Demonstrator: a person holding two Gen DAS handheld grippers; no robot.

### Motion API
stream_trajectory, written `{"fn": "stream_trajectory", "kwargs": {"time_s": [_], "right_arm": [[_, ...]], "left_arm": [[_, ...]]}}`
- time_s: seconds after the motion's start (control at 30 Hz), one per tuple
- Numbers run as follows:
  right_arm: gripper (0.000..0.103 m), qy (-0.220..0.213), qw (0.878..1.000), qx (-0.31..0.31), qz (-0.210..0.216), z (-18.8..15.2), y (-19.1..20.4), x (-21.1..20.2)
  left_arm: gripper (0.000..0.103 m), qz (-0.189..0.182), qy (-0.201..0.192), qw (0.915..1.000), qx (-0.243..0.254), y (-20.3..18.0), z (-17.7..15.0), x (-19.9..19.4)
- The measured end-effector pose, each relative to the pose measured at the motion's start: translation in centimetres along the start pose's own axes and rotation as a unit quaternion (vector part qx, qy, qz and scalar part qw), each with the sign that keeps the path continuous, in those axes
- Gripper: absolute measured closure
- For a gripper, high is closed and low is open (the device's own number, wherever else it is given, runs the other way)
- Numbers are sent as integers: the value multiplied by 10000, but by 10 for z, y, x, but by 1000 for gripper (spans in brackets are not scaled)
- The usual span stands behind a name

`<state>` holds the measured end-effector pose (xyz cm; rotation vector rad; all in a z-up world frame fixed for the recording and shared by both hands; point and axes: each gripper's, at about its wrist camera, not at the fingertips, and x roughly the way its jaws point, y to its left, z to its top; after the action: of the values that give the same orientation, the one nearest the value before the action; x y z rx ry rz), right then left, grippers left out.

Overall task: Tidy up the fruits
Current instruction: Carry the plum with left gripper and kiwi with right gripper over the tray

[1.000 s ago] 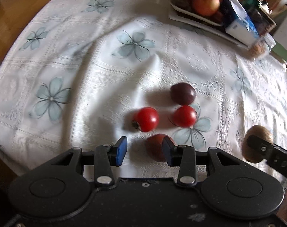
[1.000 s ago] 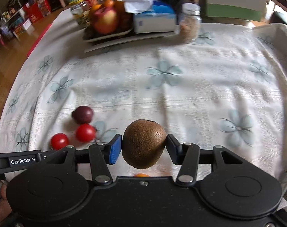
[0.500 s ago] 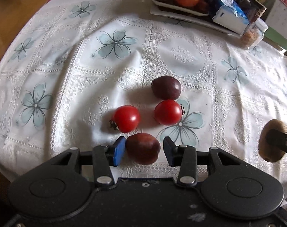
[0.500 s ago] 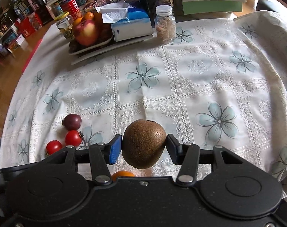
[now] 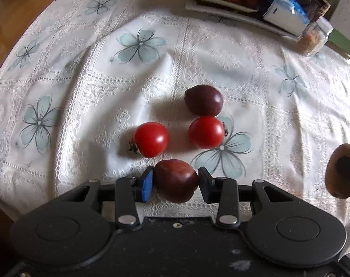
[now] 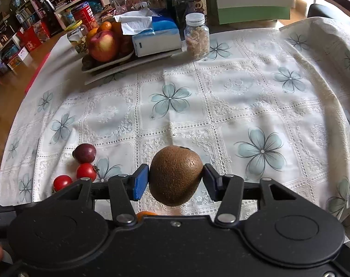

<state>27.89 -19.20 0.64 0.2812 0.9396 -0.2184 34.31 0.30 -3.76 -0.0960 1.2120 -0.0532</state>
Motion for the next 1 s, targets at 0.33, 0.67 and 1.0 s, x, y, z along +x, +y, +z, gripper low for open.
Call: {"fn": "stream_trajectory", "kwargs": {"time_s": [0.33, 0.67, 1.0], "right_arm": [[46, -602, 9982, -41, 63, -20, -3, -35], [46, -748, 9970, -188, -20, -94, -12, -80], [46, -843, 9963, -123, -143, -157, -23, -118]], "left_arm": [[63, -166, -971, 9945, 362, -3, -42, -68], [63, -274, -1661, 9824, 814, -3, -142, -118], [63, -358, -1788, 9785, 960, -2, -227, -135]]}}
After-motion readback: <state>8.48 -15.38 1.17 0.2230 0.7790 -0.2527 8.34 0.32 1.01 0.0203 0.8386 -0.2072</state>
